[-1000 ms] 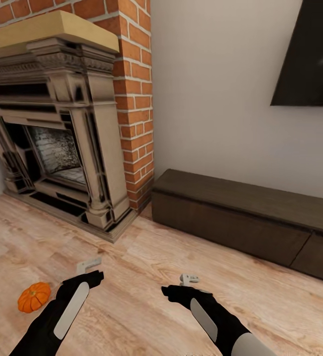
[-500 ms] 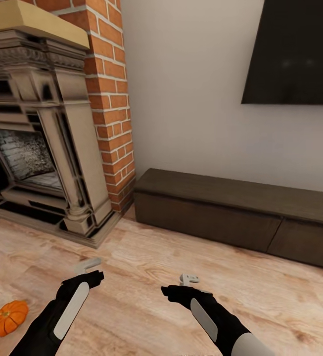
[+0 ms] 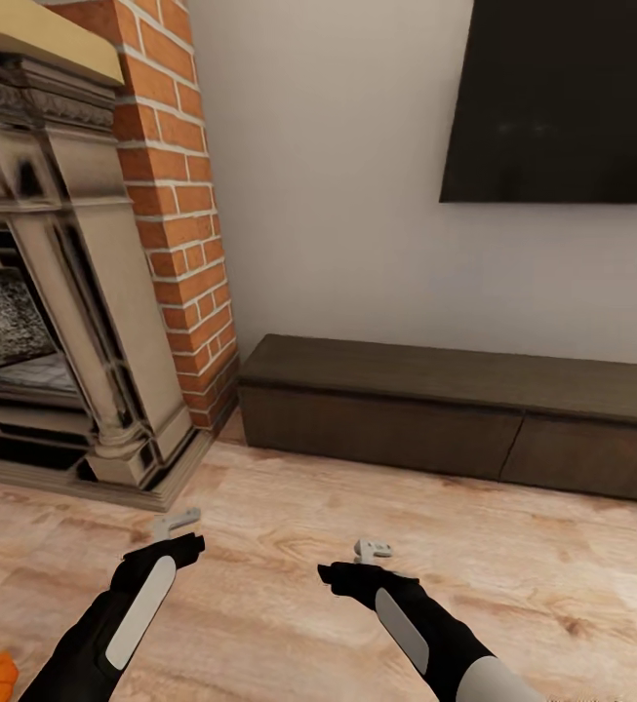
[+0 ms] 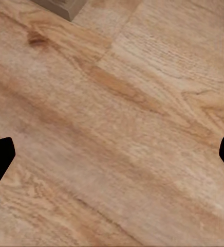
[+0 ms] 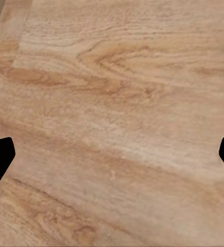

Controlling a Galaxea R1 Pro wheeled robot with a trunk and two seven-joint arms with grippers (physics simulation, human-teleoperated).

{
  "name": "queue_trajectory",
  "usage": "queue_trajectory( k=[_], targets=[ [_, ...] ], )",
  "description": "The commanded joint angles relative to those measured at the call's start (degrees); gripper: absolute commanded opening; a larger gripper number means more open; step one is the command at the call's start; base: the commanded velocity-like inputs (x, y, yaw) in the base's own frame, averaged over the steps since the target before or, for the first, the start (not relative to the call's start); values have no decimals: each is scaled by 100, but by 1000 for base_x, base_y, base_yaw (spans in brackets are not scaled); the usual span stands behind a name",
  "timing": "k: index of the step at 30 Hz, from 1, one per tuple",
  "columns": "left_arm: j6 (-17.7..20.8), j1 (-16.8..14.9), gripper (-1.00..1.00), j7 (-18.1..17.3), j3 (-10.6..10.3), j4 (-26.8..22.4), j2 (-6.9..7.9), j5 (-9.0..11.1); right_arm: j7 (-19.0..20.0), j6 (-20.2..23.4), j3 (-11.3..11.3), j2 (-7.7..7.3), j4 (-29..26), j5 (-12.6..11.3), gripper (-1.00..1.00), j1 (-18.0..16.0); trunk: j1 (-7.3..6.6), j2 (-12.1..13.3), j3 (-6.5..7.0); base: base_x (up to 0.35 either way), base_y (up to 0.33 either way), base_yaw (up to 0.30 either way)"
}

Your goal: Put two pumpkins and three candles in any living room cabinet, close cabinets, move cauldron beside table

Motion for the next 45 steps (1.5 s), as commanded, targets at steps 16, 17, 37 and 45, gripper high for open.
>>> queue_trajectory(
  k=[16,17,37,45],
  targets=[
    [2,-2,100,59,-19,-8,8,58,-27,-304,27,3,-17,-40,100,-3,0,-2,-11,128,6,-32],
    [4,-2,100,59,-19,-8,8,58,-34,-284,27,10,-18,-41,100,-2,0,-2,-11,13,0,0],
    [2,-2,100,59,-15,-8,8,66,-29,-231,26,4,-9,-147,100,-4,0,-2,-11,1,0,-179],
    [2,-2,100,59,-15,-8,8,67,-29,-242,26,-2,-9,-146,100,-5,0,-2,-11,9,0,-283]
  ],
)
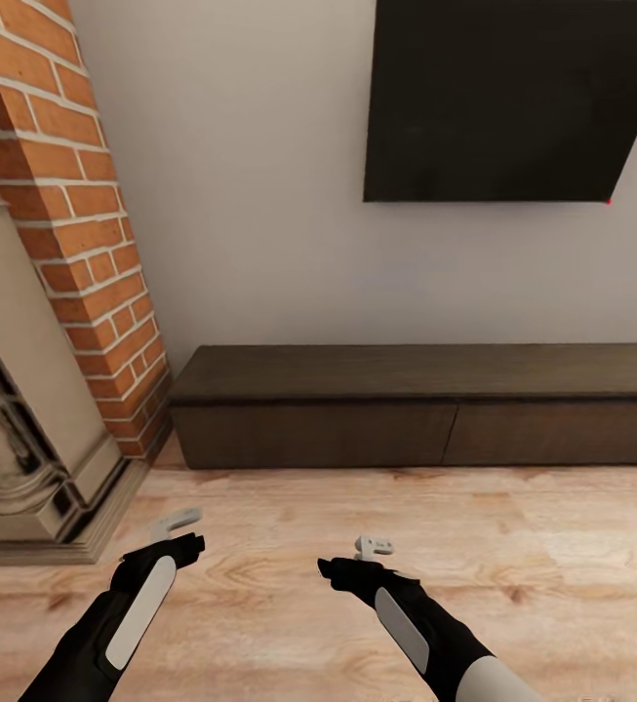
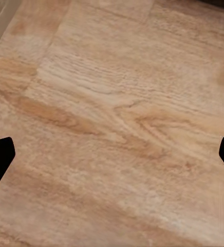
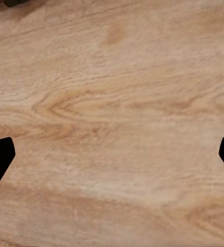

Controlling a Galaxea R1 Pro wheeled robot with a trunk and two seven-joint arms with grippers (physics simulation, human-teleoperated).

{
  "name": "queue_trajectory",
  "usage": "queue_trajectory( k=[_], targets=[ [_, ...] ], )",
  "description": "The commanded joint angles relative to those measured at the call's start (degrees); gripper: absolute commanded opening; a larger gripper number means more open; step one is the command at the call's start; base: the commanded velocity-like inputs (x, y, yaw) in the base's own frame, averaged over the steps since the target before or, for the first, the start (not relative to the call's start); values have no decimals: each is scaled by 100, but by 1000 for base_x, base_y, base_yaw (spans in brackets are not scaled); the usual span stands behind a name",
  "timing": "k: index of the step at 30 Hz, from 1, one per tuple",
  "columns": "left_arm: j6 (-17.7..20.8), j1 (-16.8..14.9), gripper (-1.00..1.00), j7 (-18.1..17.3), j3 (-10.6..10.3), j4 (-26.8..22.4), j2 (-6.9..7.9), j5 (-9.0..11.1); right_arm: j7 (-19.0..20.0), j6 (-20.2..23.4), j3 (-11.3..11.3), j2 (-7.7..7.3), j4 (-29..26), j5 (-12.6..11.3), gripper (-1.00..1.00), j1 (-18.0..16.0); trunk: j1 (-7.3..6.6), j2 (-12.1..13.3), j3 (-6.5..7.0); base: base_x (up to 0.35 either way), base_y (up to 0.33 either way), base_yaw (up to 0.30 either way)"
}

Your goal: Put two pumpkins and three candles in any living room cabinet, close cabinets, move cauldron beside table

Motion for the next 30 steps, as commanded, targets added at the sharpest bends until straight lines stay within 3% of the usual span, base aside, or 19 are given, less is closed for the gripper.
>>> queue_trajectory(
  k=[1,13,30],
  targets=[
    [5,-2,100,59,-17,-9,8,58,-28,13,20,-2,-6,-42,100,-5,-1,-2,-5,74,0,-286],
    [5,-2,100,59,-21,-9,8,50,-28,-13,20,-8,-6,-42,100,-5,-1,-2,28,215,20,-243],
    [5,-2,100,59,-21,-9,8,49,-87,-62,20,-11,-6,-18,100,-2,-1,-2,38,232,0,-32]
  ],
)
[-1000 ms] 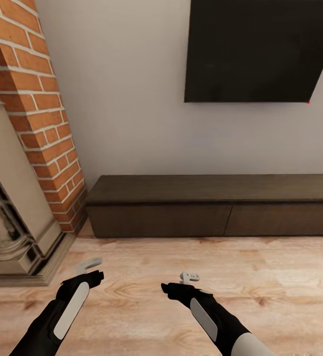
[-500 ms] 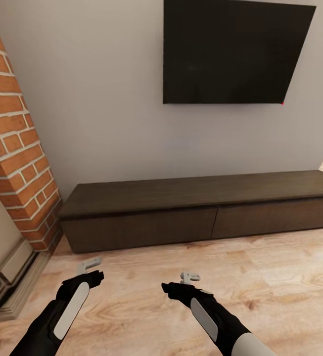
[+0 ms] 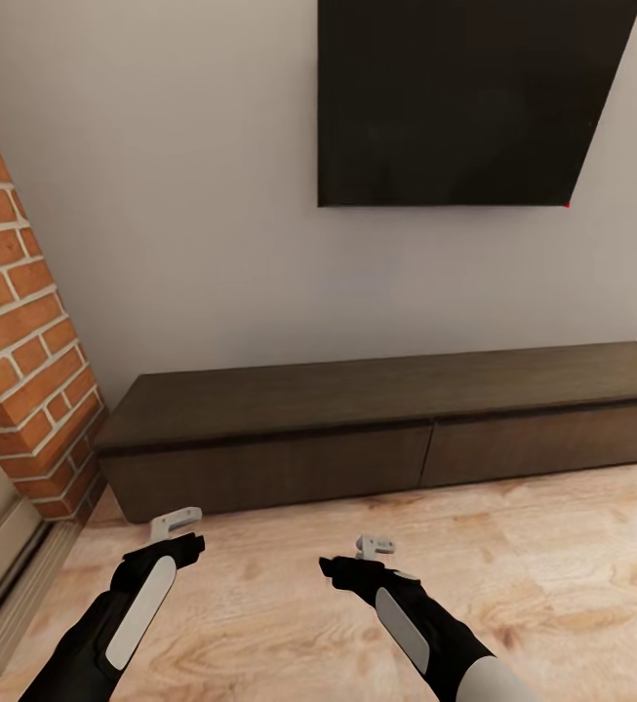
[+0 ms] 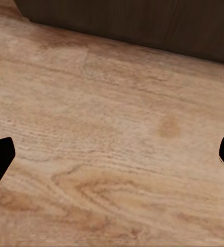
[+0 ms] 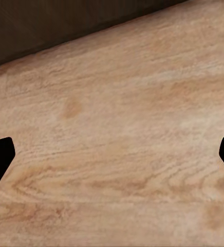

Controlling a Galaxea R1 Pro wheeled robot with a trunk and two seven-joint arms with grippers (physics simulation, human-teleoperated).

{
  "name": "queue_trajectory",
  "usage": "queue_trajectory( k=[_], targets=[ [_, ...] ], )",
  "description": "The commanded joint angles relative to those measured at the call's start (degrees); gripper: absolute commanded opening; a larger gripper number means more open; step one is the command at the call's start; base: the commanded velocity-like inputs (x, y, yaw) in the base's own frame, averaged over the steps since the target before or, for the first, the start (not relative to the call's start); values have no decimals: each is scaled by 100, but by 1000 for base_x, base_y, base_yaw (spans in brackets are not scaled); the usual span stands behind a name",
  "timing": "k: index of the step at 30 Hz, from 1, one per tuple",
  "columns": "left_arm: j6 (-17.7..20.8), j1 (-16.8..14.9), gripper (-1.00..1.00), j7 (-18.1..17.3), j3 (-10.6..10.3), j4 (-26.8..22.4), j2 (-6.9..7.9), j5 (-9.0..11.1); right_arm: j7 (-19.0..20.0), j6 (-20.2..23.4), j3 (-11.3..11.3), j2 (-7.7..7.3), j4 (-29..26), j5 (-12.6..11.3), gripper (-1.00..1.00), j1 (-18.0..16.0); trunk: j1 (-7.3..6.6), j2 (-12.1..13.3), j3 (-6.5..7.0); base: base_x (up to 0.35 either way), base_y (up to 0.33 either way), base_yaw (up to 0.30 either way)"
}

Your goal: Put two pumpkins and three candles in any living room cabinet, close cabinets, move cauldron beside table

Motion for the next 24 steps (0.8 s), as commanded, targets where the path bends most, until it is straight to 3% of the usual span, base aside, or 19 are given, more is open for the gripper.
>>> queue_trajectory(
  k=[1,6,11,13,16,19,22,23,24],
  targets=[
    [4,-4,100,59,-18,-7,7,56,-34,15,22,-3,-11,-45,100,-4,1,-2,-6,142,0,-2],
    [4,-4,100,59,-22,-7,7,55,-38,-33,28,9,-9,-5,100,-6,1,-2,-6,47,0,-1],
    [98,-4,100,45,-56,-192,21,62,-59,-408,23,4,-1,-4,100,-6,1,-2,-6,6,0,0],
    [509,5,100,47,-56,-486,25,65,-66,-483,4,-8,-1,-35,100,-6,1,-2,-6,1,0,0],
    [1625,24,100,45,12,-1121,31,70,-85,-520,-10,-18,3,-54,100,-6,1,-2,-6,0,0,0],
    [2020,82,100,43,183,-1450,32,92,-229,-504,-16,-20,12,-67,100,-6,1,-2,-6,0,0,0],
    [2155,129,100,-4,464,-1562,65,472,-355,-512,-58,-21,10,-246,100,-5,1,-2,-6,0,0,0],
    [2184,138,100,-76,591,-1584,156,798,-379,-522,-134,-21,10,-388,100,-5,1,-2,-6,0,0,0],
    [2203,147,100,-179,677,-1595,341,1213,-396,-518,-244,-23,14,-534,100,-6,1,-2,-6,0,0,0]
  ],
)
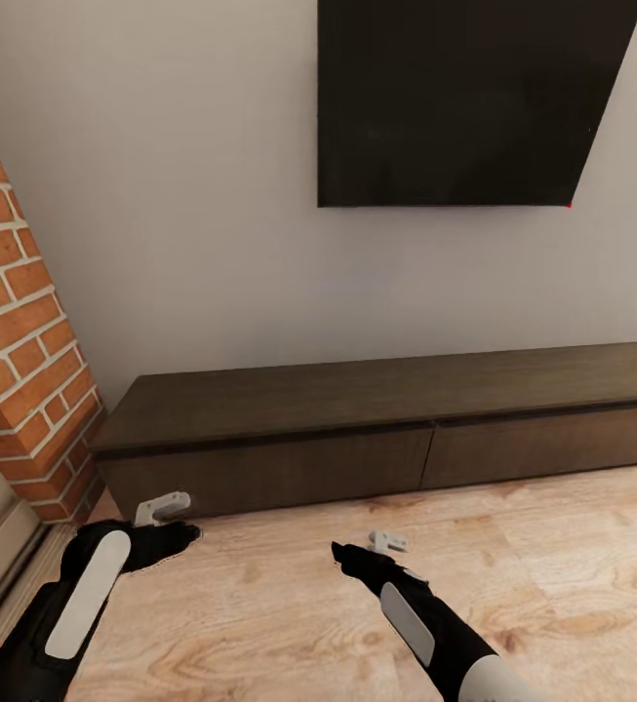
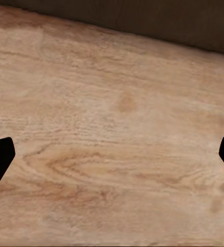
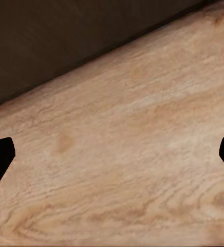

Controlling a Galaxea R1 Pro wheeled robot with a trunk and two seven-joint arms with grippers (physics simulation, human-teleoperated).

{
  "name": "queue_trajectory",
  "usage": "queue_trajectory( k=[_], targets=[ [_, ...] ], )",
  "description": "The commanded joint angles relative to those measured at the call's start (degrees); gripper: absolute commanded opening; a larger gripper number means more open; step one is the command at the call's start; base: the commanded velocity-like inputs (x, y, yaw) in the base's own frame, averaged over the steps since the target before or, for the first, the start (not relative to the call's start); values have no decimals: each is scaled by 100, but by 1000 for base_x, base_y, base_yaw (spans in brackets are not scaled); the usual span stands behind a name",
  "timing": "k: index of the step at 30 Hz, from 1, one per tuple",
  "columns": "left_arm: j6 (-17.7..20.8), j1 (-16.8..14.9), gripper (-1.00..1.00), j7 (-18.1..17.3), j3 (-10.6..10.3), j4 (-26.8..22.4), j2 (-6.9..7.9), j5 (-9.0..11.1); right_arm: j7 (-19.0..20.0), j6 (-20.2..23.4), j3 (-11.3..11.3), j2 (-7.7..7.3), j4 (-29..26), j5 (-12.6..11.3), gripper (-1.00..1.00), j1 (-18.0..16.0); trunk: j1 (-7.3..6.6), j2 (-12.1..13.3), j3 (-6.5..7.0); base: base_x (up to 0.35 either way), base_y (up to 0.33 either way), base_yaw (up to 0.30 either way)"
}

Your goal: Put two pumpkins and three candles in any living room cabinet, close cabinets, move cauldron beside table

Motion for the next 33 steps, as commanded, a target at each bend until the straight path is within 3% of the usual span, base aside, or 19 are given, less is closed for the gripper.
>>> queue_trajectory(
  k=[1,2,3,6,8,9,10,12,15,16,18,22,25,33],
  targets=[
    [15,3,100,-80,34,-6,263,581,-62,27,-101,-9,12,-171,100,-2,-1,-2,-6,0,0,0],
    [23,7,100,-245,39,-7,553,1139,-70,37,-219,-13,30,-243,100,-3,-1,-2,-6,0,0,0],
    [25,8,100,-336,27,-9,705,1441,-73,33,-271,-13,34,-265,100,-3,-1,-2,-6,0,0,0],
    [33,20,100,-801,-114,22,1577,3336,-183,-55,-423,-8,33,-306,100,-4,-1,-2,-6,0,0,0],
    [34,21,100,-937,-349,34,1940,4410,-415,-105,-457,-12,-1,-313,100,-2,-1,-2,-6,0,0,0],
    [35,22,100,-972,-498,33,2044,4831,-480,-122,-469,-16,-13,-341,100,-3,-1,-2,-6,0,0,0],
    [33,22,100,-984,-564,32,2081,5010,-491,-129,-474,-15,-17,-354,100,-3,-1,-2,-6,0,0,0],
    [31,22,100,-1018,-748,36,2168,5552,-411,-175,-509,-8,-20,-403,100,-4,-1,-2,-6,0,0,0],
    [34,22,100,-1041,-852,38,2212,6047,-46,-281,-810,-14,-23,-604,100,-4,-1,-2,-6,0,0,0],
    [34,22,100,-1043,-859,39,2217,6122,45,-290,-901,-13,-22,-665,100,-4,-1,-2,-6,0,0,0],
    [35,26,100,-1048,-876,48,2229,6446,502,-290,-1354,-26,-14,-967,100,-2,-1,-2,-6,0,0,0],
    [33,30,100,-1047,-905,59,2232,6898,1194,-315,-1885,-31,68,-1337,100,0,-1,-2,-6,0,0,0],
    [33,31,100,-1049,-918,168,2229,7028,1330,-392,-2030,-11,148,-1406,100,-3,-1,-2,-6,0,0,0],
    [30,88,100,-1051,-933,208,2212,7434,1439,-921,-2097,20,414,-1611,100,2,-1,-2,-6,0,0,0]
  ],
)
